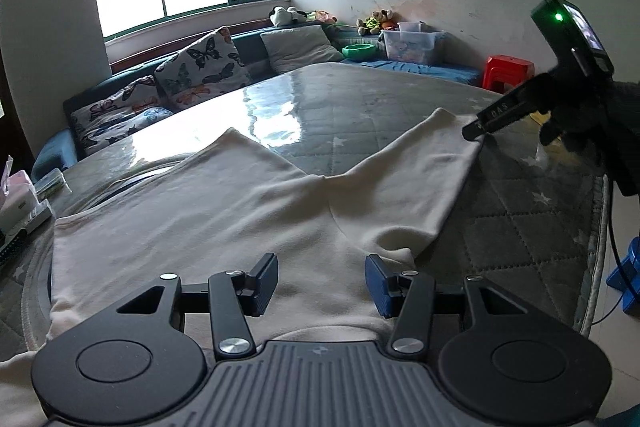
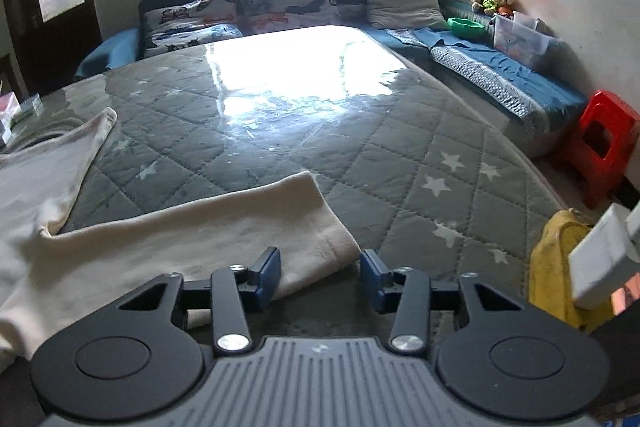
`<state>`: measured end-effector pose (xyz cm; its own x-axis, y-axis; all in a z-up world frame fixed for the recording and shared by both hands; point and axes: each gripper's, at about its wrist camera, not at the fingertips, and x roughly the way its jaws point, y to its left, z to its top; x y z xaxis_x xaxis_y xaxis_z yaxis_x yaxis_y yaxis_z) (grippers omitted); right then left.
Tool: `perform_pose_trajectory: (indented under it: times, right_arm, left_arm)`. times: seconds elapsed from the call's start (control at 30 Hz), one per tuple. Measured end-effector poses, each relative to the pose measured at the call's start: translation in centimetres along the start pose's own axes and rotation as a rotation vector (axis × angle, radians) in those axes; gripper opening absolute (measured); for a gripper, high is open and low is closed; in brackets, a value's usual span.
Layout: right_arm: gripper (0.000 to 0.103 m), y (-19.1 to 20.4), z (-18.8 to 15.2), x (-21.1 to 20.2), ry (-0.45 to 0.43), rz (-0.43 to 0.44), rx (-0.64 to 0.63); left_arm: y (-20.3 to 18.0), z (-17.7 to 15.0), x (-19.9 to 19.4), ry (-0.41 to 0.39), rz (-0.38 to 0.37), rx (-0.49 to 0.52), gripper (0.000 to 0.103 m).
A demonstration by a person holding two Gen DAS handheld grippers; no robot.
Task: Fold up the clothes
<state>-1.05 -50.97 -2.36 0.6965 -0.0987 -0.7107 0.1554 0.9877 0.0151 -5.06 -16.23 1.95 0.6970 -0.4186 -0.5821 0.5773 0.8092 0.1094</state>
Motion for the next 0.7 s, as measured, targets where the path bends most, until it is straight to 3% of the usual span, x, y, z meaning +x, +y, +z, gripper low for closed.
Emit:
perform_pose_trajectory:
  times: [0.13,0.4,0.57,0.7]
  right_arm:
    - [0.009,0.0,0.5,0.2,-0.011,-0.007,-0.011]
    - [0.007,0.7,2.4,0.3,-0.082,-0.053,-0.069]
    - [0.008,1.0,2.4,2.2,-0.042,-0.058,-0.062]
    - [0.017,0.8,2.0,2.1,-0.041,-0.073,-0.064]
  left_arm:
    - [-0.1,-0.2,0.0,0.007,-0.008,0.011,0.052]
    - [-0.9,-0.9,0.2,0.021,-0.045,0.065,0.052]
    - [-1.2,-0.9,0.1,0.018,-0.041,0.078,0.052]
    - [-1.2,-0.9,0.1,0.018,-0.042,0.077,0.052]
